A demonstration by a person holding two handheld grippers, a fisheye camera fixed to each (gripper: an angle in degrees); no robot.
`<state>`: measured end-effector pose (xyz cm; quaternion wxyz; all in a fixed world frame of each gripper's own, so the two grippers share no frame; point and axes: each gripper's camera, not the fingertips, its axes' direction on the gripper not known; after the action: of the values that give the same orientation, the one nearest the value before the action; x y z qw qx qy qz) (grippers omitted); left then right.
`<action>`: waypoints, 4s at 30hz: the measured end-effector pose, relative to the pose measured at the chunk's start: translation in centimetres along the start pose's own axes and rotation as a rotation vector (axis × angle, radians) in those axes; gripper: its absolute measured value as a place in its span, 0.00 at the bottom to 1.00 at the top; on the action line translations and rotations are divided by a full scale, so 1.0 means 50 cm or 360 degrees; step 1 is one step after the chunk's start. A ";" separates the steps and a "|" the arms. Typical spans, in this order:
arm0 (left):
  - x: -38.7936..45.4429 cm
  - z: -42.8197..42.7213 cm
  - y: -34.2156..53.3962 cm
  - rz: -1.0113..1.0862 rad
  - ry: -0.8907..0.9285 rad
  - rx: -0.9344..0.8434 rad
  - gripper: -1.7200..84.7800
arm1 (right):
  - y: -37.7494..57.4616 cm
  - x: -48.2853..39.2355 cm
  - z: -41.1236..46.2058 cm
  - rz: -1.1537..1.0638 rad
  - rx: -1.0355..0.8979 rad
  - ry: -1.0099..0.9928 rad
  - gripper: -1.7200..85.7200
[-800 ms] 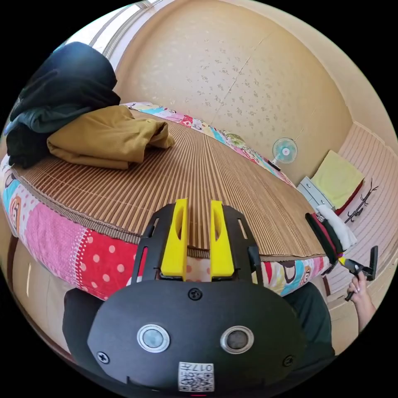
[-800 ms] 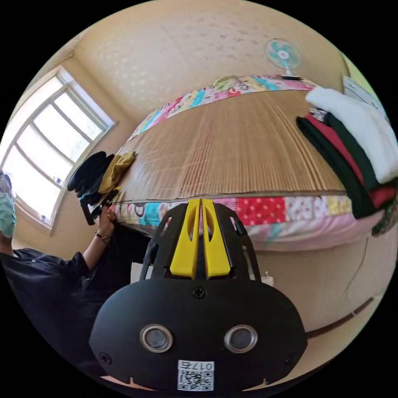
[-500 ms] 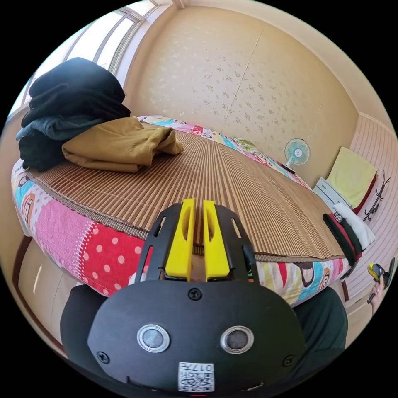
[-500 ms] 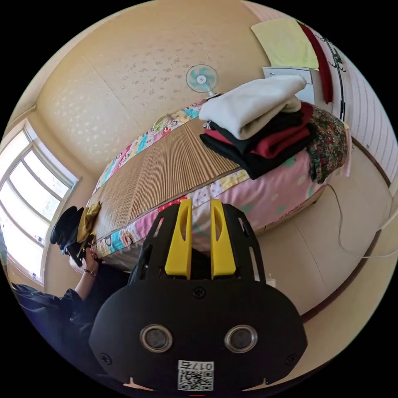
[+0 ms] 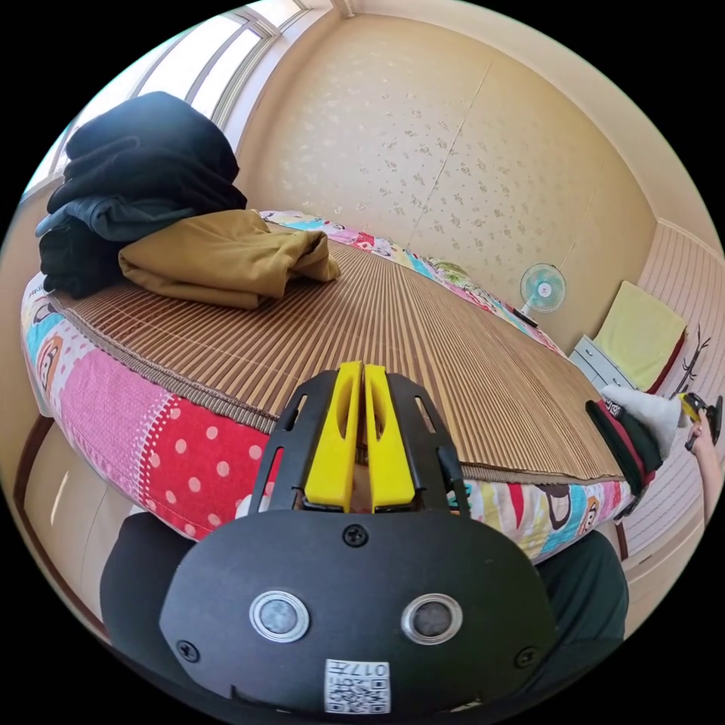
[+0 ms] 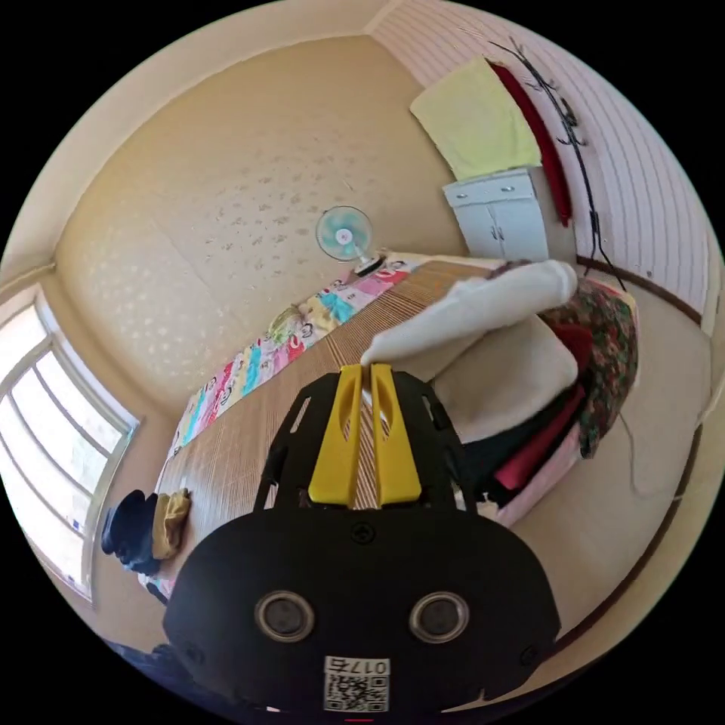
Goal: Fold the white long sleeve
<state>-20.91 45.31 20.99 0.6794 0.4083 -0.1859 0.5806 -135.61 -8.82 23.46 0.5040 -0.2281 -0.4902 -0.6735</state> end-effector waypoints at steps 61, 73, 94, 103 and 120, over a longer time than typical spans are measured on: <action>0.551 0.337 -0.054 0.0966 0.0419 -0.0777 0.08 | 0.962 -0.895 0.296 -0.1149 -0.0978 -0.0621 0.04; 0.261 0.032 -0.274 0.0599 0.2405 0.0145 0.06 | 0.660 -0.674 -0.154 -0.1109 -0.0405 -0.1558 0.02; 0.306 -0.142 -0.338 0.0400 0.4449 -0.0126 0.06 | 0.454 -0.680 -0.045 -0.0549 -0.0741 -0.1926 0.17; 0.477 -0.120 -0.280 0.0416 0.4472 -0.0565 0.06 | 0.414 -0.795 0.266 -0.0635 -0.1583 -0.2721 0.19; 0.257 -0.246 -0.488 0.0911 0.2058 -0.0465 0.06 | -0.095 -0.757 -0.302 -0.0463 0.0306 -0.1425 0.05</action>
<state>2.61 63.17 14.70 0.5225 -0.1767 0.0779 0.8305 -122.39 -4.96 -15.17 0.1627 -0.3772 -0.7460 -0.5241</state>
